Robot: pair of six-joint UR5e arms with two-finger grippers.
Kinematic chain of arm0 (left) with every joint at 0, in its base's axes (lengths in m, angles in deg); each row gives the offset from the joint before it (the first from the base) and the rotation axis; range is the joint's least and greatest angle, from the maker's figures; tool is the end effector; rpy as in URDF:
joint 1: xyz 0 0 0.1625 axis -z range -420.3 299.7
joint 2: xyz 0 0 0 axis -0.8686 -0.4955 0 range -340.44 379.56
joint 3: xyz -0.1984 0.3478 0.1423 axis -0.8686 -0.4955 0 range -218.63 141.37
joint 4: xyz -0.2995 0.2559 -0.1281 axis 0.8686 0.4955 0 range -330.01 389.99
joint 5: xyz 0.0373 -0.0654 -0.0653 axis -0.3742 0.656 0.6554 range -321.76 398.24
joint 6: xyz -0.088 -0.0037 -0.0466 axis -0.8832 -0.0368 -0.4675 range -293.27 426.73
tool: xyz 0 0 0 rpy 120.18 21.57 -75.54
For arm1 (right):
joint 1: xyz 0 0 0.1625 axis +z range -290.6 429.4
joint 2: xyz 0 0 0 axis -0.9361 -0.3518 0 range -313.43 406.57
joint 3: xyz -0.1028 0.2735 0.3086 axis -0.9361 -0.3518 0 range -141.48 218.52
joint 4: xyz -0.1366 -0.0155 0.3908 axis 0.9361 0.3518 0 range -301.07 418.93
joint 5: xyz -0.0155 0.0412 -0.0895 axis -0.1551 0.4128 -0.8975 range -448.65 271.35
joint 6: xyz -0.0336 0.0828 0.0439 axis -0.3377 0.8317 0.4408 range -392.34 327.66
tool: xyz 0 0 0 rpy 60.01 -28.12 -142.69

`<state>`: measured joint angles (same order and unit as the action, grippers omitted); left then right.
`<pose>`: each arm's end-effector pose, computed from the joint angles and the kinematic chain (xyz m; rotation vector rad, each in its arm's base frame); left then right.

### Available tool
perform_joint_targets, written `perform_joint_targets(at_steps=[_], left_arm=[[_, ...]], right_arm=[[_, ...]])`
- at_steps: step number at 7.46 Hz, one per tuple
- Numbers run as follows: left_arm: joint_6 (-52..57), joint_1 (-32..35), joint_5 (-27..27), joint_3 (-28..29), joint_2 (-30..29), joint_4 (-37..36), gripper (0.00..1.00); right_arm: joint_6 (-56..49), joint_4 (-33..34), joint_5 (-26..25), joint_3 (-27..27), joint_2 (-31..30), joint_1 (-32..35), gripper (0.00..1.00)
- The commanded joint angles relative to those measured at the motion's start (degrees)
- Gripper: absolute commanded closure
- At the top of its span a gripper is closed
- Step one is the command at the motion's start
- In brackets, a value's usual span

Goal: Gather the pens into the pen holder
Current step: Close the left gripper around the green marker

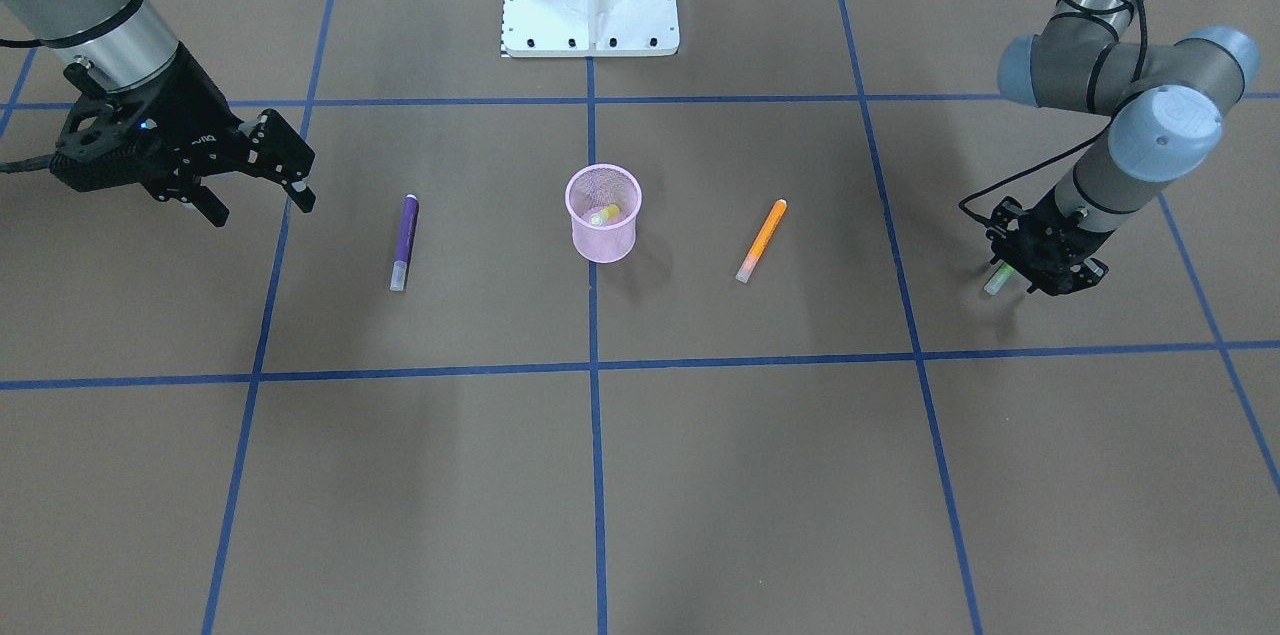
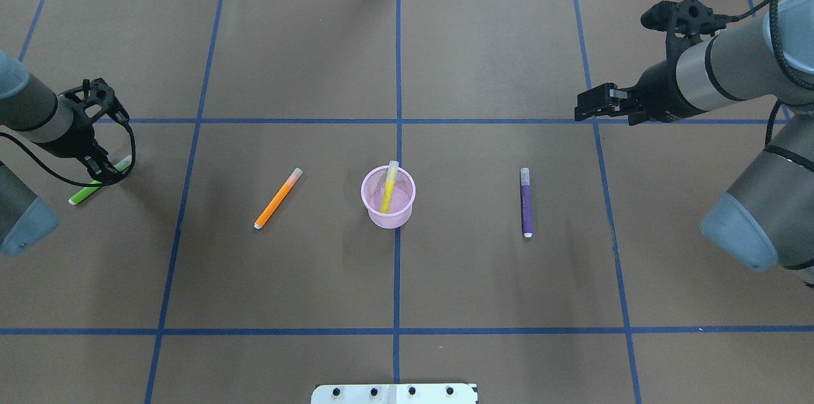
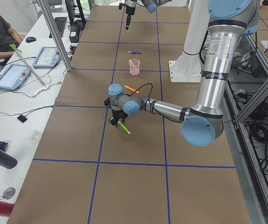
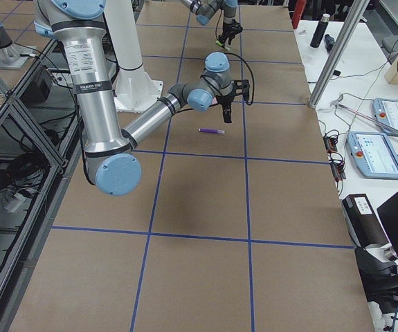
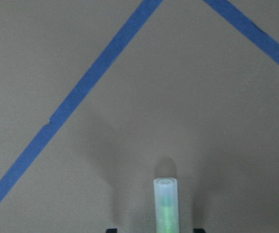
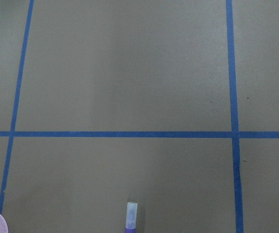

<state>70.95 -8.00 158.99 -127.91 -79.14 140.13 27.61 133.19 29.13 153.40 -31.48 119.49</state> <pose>0.2901 -0.5101 0.5566 0.3166 0.6609 0.8315 -0.2750 -0.4643 0.3175 0.2337 -0.9759 0.0974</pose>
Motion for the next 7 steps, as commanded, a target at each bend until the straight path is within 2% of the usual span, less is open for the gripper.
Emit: perform_joint_targets(at_steps=[1, 3, 4, 5, 6, 7], left_arm=[[0.00, -0.09, 0.00, 0.33, 0.00, 0.07, 0.47], [-0.09, -0.09, 0.00, 0.33, -0.09, 0.07, 0.48], [-0.09, -0.09, 0.00, 0.25, -0.09, 0.07, 0.65], [-0.09, -0.09, 0.09, 0.25, -0.09, 0.07, 0.95], [-0.09, -0.09, 0.09, 0.25, 0.17, 0.07, 1.00], [-0.09, -0.09, 1.22, 0.16, 0.09, -0.10, 1.00]], right_arm=[[0.00, 0.00, -0.01, 0.00, 0.00, 0.00, 0.01], [0.09, 0.00, -0.01, 0.00, -0.08, 0.00, 0.01], [0.09, 0.00, -0.01, 0.00, -0.08, 0.00, 0.01], [0.17, 0.00, -0.01, 0.00, -0.08, 0.00, 0.01], [0.52, 0.00, -0.10, 0.09, -0.08, 0.09, 0.01], [0.61, 0.00, -0.10, 0.17, -0.08, 0.53, 0.01]])
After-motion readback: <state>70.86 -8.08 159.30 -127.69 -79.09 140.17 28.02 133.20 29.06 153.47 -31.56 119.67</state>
